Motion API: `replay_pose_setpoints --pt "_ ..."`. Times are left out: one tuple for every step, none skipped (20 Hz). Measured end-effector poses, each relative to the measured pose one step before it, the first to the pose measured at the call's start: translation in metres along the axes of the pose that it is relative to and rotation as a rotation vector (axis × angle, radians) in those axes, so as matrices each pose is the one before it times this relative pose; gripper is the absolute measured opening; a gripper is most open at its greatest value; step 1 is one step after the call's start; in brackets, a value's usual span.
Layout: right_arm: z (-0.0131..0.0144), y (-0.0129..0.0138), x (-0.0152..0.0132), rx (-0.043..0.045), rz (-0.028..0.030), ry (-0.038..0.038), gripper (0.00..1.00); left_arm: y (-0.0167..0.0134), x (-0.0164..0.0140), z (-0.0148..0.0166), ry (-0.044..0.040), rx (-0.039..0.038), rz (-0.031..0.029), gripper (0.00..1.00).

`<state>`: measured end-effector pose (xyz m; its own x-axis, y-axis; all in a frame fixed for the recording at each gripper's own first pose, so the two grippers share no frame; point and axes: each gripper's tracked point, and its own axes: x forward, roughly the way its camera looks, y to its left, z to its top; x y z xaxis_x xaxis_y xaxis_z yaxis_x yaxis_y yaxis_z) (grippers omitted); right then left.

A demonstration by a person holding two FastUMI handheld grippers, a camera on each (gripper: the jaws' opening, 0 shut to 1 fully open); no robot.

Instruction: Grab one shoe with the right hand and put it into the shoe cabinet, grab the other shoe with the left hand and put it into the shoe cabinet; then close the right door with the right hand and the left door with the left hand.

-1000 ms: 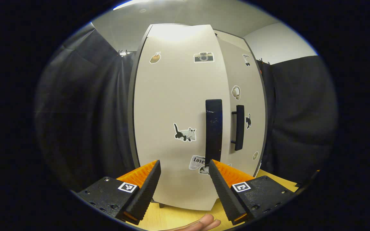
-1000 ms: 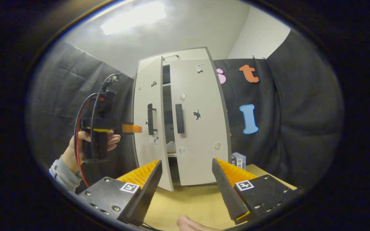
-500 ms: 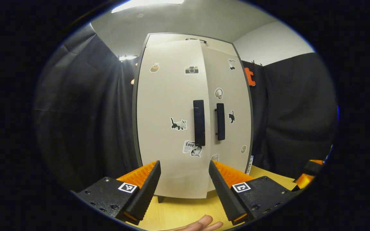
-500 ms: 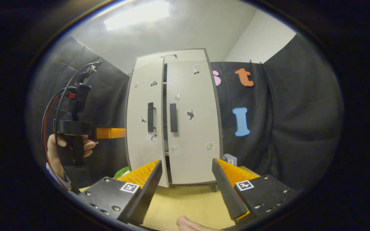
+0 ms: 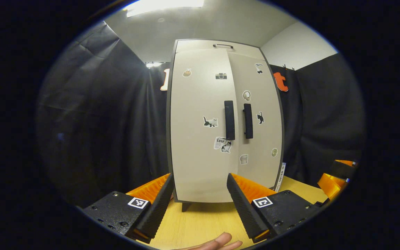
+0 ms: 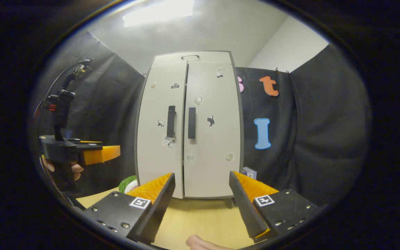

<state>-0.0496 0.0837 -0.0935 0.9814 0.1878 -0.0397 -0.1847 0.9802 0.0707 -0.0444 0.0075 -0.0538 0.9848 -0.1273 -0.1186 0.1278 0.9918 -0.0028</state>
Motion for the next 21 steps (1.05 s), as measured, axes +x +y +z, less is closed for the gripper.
replay_pose_setpoints --pt "-0.00518 0.00354 0.0009 -0.00397 0.01126 0.0069 0.93 -0.00063 -0.00601 -0.0062 0.00232 -0.00364 -0.0035 0.94" --pt "-0.00606 0.00092 0.00025 0.00138 0.00459 0.00731 0.93 -0.00037 -0.00573 -0.00612 0.00284 -0.00348 -0.00267 0.94" --pt "-0.00493 -0.00012 -0.00073 0.00241 -0.00193 0.00712 0.93 -0.00046 -0.00401 -0.00649 0.00089 0.00935 -0.00346 0.94" --pt "-0.00417 -0.00125 0.0003 0.00348 -0.00616 0.00766 0.93 0.00077 -0.00382 -0.00602 0.00627 0.01261 0.00001 0.94" --pt "-0.00446 -0.00267 0.00053 0.00648 -0.01282 0.01179 0.93 0.00256 -0.00263 -0.00457 0.00861 0.01218 0.01557 0.94" --pt "-0.00241 -0.00252 0.00106 0.00692 -0.0103 0.00758 0.89 0.00378 -0.00086 -0.00275 0.00985 0.00505 0.0145 0.94" --pt "-0.00139 -0.00127 0.00164 0.00132 -0.00173 0.0045 0.89 0.00239 -0.00104 -0.00111 0.00379 0.00512 0.01414 0.94" --pt "-0.00033 -0.00075 0.00023 -0.00039 -0.00333 0.00336 0.89 0.00218 -0.00183 -0.002 0.00404 0.00062 0.00946 0.94" --pt "-0.00031 -0.00238 0.00031 0.00071 -0.00533 -0.00018 0.93 0.00076 -0.00247 0.00029 -0.00469 -0.00626 0.00306 0.94" --pt "0.00066 -0.00245 -0.00092 0.00098 -0.00479 -0.00333 0.93 0.00046 -0.00397 0.00265 -0.016 -0.00514 0.00352 0.94" --pt "0.00023 -0.00314 -0.00072 0.00403 -0.00707 -0.00442 0.93 0.00109 -0.00382 0.00124 -0.01537 -0.00473 0.00284 0.94" --pt "-0.00077 -0.0029 -0.00181 0.0082 -0.00831 -0.00396 0.93 0.00053 -0.00269 0.00198 -0.01706 -0.01035 0.00417 0.94" --pt "0.00052 -0.00283 -0.00125 0.00921 -0.00454 -0.00583 0.93 -0.00193 -0.00149 0.00078 -0.007 -0.00888 -0.00332 0.93" --pt "0.00069 -0.00185 -0.001 0.00996 -0.00145 -0.00513 0.93 -0.00451 -0.00106 -0.00094 0.00188 -0.00216 -0.01589 0.94" --pt "0.00075 -0.00112 -0.00061 0.00918 0.00049 -0.00601 0.93 -0.00388 -0.00126 -0.00171 0.00716 0.00076 -0.01144 0.94" --pt "0.0019 -0.00177 -0.00089 0.00939 -0.00132 -0.00622 0.93 -0.00078 -0.00063 0.00058 -0.00137 0.00128 -0.00121 0.94" --pt "0.00092 -0.0029 -0.0016 0.00922 -0.00383 -0.00428 0.93 -0.00121 -0.00064 0.00163 -0.00325 0.00401 -0.00223 0.94" --pt "0.00049 -0.00232 -0.00143 0.00775 -0.00318 -0.00259 0.93 -0.00078 -0.00191 0.00011 -0.00319 0.00061 0.00377 0.94" --pt "-0.0011 -0.00129 -0.00051 0.00347 0.00067 0.0013 0.93 0.00166 -0.00117 0.00157 -0.00986 -0.00873 0.01181 0.94" --pt "-0.00082 -0.00072 -0.00014 -0.00013 0.0016 0.00217 0.93 0.00198 0.00076 0.00073 -0.00326 -0.01209 0.01004 0.94" --pt "-0.00095 -0.00139 -0.00209 -0.00354 0.00188 -0.00141 0.93 0.00062 -0.00004 -0.00103 0.00017 -0.01029 0.00251 0.94"
